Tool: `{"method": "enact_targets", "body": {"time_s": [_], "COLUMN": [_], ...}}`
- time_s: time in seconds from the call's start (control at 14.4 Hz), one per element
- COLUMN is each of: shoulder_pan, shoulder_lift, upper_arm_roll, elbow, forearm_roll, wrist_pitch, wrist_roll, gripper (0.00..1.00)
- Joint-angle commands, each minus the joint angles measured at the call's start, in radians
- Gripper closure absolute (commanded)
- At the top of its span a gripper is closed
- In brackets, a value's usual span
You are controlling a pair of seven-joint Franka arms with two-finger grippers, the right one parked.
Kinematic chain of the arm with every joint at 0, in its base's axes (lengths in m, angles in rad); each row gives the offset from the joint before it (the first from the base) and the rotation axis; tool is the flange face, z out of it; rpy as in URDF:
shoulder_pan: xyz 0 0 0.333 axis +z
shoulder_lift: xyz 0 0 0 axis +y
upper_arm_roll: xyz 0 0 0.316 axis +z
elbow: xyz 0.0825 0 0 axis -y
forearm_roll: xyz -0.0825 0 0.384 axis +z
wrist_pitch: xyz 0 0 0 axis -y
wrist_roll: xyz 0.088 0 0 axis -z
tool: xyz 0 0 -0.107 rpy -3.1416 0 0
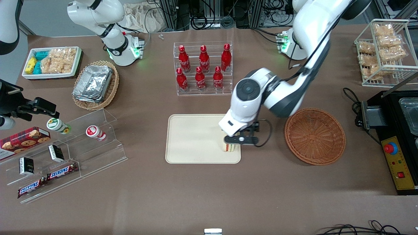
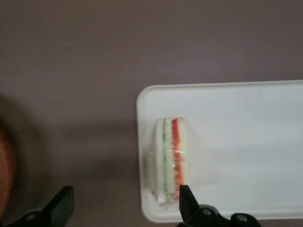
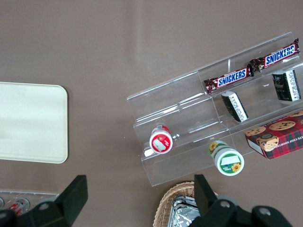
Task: Place sandwich from basket to tray
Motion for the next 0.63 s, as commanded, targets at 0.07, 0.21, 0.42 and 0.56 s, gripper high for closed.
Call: {"method": "enact_targets", "body": {"time_s": [0.07,0.21,0.42,0.56], "shoulder_pan": [0.091,0.151,0.216,0.271], "shoulder_lift": [-0.120,-0.161,-0.212,-0.249], "upper_arm_roll": [-0.006,-0.006,-0.005,-0.006], "elbow": [-0.003,0.003,0.008,0.015], "forearm_roll": [-0.015,-0.076,-0.151,-0.173], "wrist_pitch": [-0.102,-0.110,-0.177,-0.275], "wrist_roll": [0.048,0.084,0.227,0.306], "gripper": [0.00,0.00,0.00,0.00]}}
